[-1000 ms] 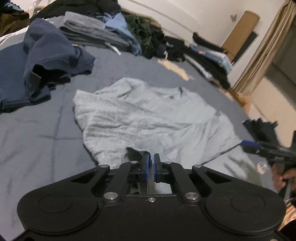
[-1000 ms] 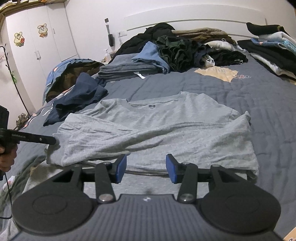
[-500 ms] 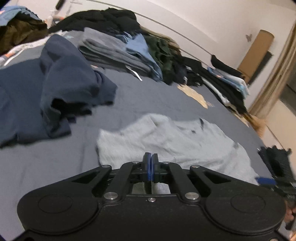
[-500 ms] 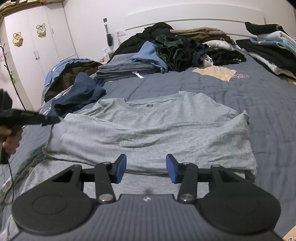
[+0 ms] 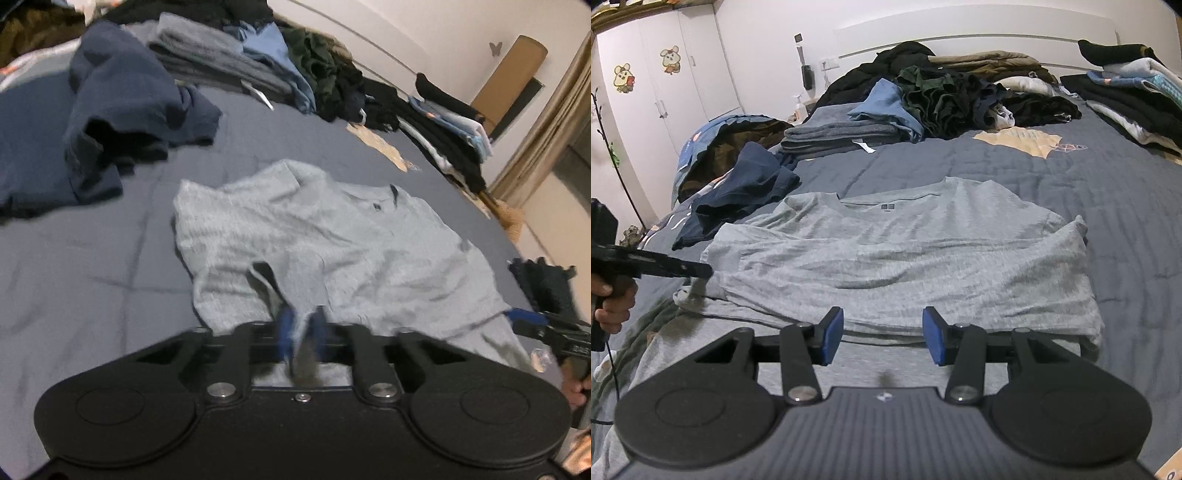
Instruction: Fold clothes
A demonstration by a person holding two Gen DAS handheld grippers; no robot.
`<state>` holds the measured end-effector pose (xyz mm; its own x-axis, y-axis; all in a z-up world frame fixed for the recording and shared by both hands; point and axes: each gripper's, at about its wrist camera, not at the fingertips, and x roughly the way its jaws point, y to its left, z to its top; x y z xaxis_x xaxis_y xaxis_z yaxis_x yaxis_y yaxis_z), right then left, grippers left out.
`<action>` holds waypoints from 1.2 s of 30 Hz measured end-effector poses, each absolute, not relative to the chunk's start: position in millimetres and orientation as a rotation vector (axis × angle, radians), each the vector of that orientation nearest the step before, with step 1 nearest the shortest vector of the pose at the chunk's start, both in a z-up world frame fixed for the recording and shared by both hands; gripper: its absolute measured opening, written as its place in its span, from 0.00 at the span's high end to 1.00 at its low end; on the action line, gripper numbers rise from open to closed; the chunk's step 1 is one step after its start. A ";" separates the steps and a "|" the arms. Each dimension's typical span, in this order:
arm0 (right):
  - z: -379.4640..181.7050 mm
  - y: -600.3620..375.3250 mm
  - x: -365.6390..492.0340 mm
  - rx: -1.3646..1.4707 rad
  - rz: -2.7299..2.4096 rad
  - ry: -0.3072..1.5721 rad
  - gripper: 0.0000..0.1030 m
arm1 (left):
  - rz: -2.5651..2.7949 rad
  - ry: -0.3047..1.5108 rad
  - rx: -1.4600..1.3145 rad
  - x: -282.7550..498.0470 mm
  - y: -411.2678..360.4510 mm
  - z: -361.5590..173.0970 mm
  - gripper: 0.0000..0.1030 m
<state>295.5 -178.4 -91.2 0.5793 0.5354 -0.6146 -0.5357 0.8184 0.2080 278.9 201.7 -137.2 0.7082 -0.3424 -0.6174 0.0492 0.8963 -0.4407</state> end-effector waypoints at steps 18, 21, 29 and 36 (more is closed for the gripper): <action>-91.0 -194.5 304.0 0.024 0.584 0.731 0.55 | -0.161 0.732 -0.481 250.1 208.5 -119.9 0.64; -91.1 -196.7 305.5 0.036 0.579 0.733 0.55 | -0.108 0.670 -0.410 256.9 200.2 -116.4 0.58; -92.2 -189.8 303.5 0.021 0.605 0.734 0.55 | -0.099 0.770 -0.112 308.0 185.6 -134.8 0.58; -93.6 -192.5 305.1 0.033 0.594 0.743 0.55 | -0.149 0.694 -0.152 303.1 192.4 -118.1 0.94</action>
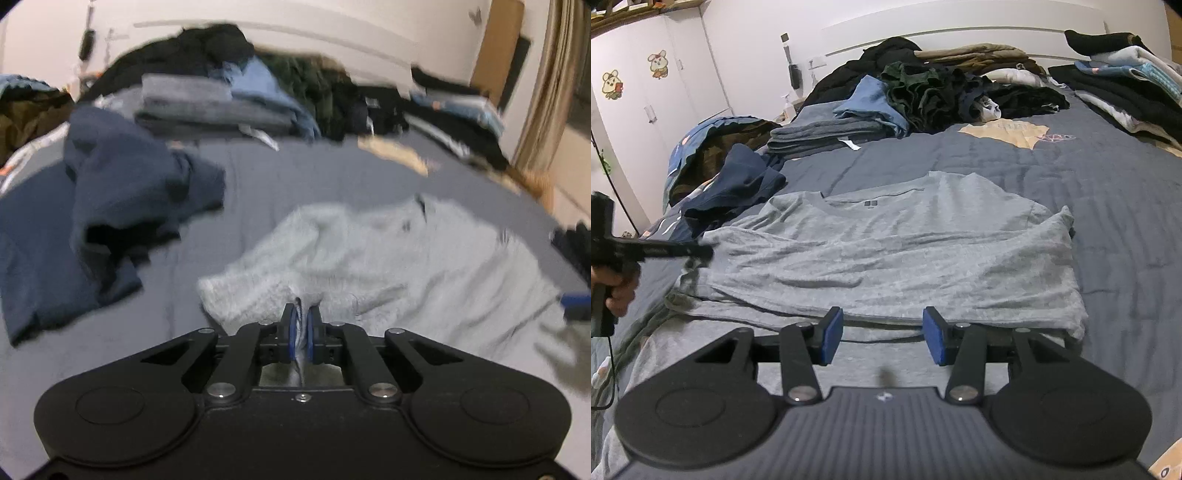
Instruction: Fold clothes
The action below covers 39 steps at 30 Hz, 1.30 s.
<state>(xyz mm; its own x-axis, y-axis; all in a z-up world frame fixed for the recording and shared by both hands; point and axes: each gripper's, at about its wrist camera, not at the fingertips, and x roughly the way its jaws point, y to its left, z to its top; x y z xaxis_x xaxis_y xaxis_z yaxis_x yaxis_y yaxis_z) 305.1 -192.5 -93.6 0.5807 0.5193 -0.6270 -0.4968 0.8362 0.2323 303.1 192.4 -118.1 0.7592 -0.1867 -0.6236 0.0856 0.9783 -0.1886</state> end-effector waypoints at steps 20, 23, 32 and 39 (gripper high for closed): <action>-90.7 -187.8 301.6 0.028 0.610 0.745 0.55 | -0.111 0.818 -0.378 277.5 196.3 -145.8 0.74; -90.7 -186.9 301.3 0.026 0.619 0.746 0.55 | -0.156 0.774 -0.392 273.6 193.8 -139.8 0.95; -94.0 -192.0 305.7 0.032 0.604 0.768 0.55 | -0.166 0.813 -0.348 257.3 196.8 -123.2 0.94; -90.3 -191.5 304.8 0.038 0.616 0.756 0.54 | 0.012 0.671 -0.106 218.2 181.9 -112.0 0.70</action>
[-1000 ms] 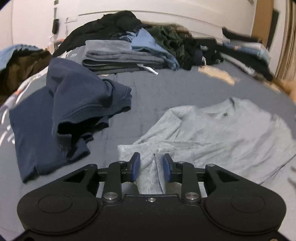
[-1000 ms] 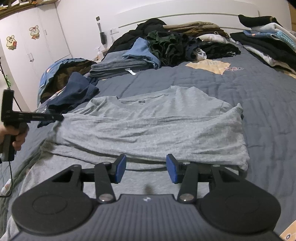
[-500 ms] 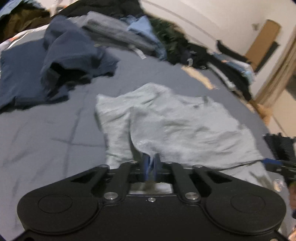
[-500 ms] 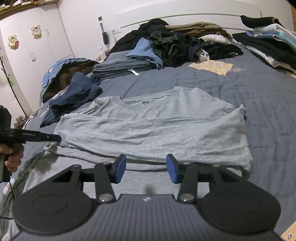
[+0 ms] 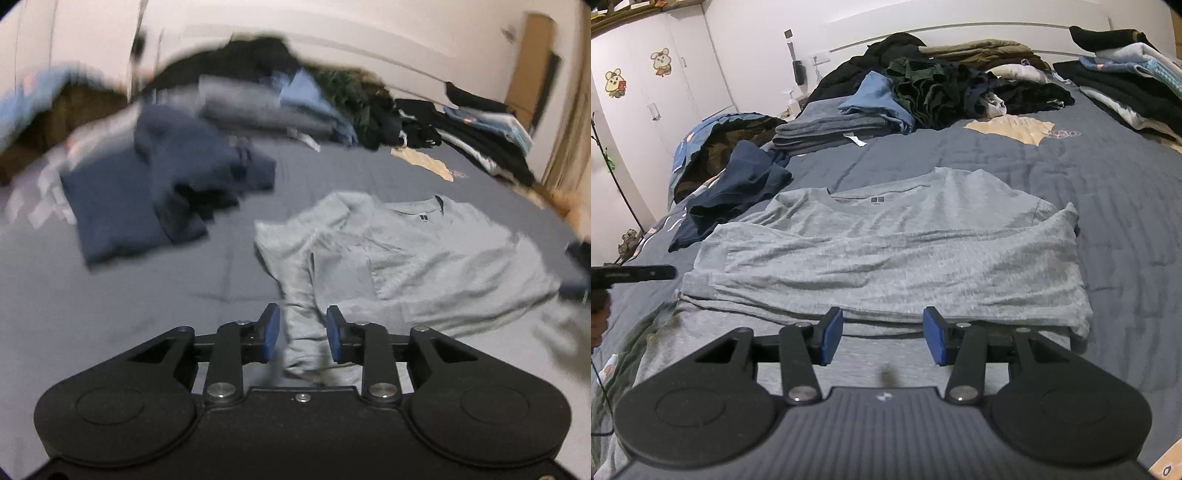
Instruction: Fold clothes
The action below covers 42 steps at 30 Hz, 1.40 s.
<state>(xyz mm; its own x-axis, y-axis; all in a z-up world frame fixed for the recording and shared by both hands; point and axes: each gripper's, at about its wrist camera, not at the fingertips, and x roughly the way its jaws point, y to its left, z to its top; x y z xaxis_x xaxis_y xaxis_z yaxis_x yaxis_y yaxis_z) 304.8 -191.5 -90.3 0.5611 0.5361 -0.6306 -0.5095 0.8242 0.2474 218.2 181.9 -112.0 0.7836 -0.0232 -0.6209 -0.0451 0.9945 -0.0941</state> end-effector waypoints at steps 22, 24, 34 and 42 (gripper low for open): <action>-56.3 71.3 366.5 -0.021 0.938 0.810 0.39 | 0.018 0.604 0.405 207.4 123.4 -171.2 0.70; -64.7 98.9 372.0 -0.068 0.937 0.827 0.39 | 0.017 0.594 0.434 206.8 120.6 -175.5 0.70; -107.9 175.6 374.2 -0.337 0.896 0.905 0.88 | 0.007 0.584 0.399 211.1 118.0 -180.0 0.90; -112.2 179.4 389.0 -0.250 0.789 0.906 1.00 | -0.075 0.612 0.366 200.7 118.9 -168.7 0.95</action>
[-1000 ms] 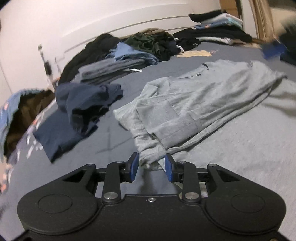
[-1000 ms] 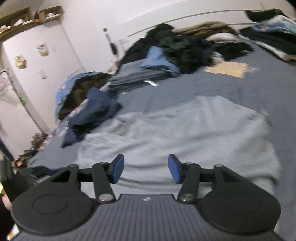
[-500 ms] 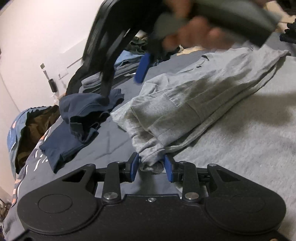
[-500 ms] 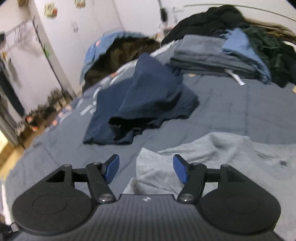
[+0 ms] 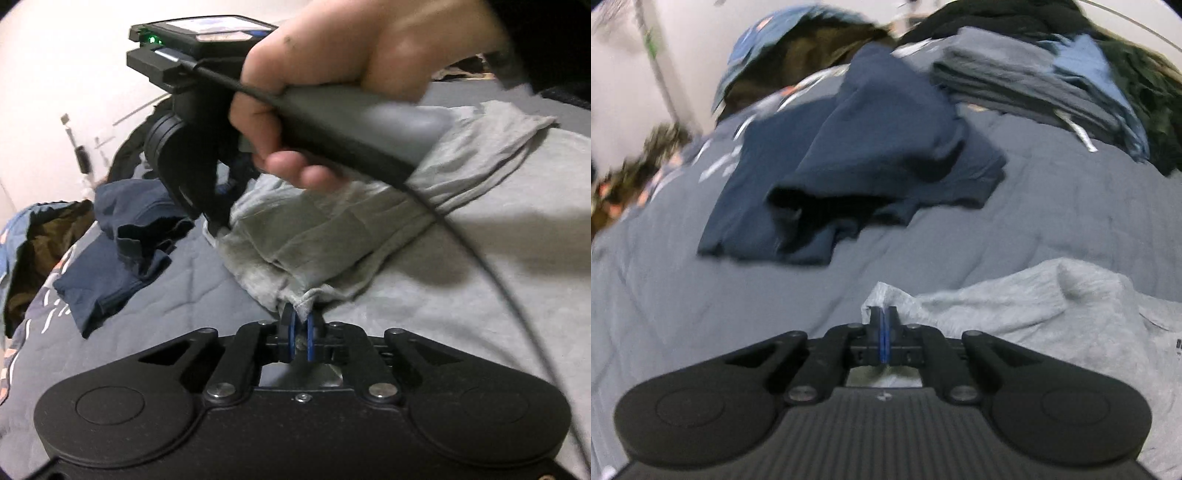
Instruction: Fold clothes
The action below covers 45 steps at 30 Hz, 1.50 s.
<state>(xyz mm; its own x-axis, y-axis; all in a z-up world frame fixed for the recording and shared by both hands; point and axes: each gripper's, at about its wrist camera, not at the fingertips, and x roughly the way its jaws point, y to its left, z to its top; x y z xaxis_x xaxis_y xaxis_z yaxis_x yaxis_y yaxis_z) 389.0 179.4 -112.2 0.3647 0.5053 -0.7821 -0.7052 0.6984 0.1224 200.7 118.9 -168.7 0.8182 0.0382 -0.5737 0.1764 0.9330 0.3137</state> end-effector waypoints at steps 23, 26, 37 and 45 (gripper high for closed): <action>-102.1 194.9 410.5 -0.221 0.726 0.871 1.00 | -0.130 0.615 0.390 183.4 114.8 -159.8 0.96; -98.0 195.0 407.7 -0.224 0.751 0.884 1.00 | -0.124 0.635 0.403 180.1 115.1 -157.6 0.89; -14.6 43.2 331.3 -0.085 0.794 0.774 0.59 | -0.025 0.598 0.137 175.6 170.4 -125.8 0.49; 10.3 -136.8 218.5 -0.011 0.546 0.703 0.53 | -0.031 0.550 0.041 151.3 135.0 -91.3 0.49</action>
<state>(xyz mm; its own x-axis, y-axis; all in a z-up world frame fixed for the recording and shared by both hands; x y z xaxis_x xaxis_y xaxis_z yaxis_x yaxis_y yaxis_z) 218.5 -136.8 10.3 0.6295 0.4732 -0.6163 -0.4804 0.8604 0.1700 151.3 135.0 -91.3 0.8519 -0.0182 -0.5233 0.0404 0.9987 0.0310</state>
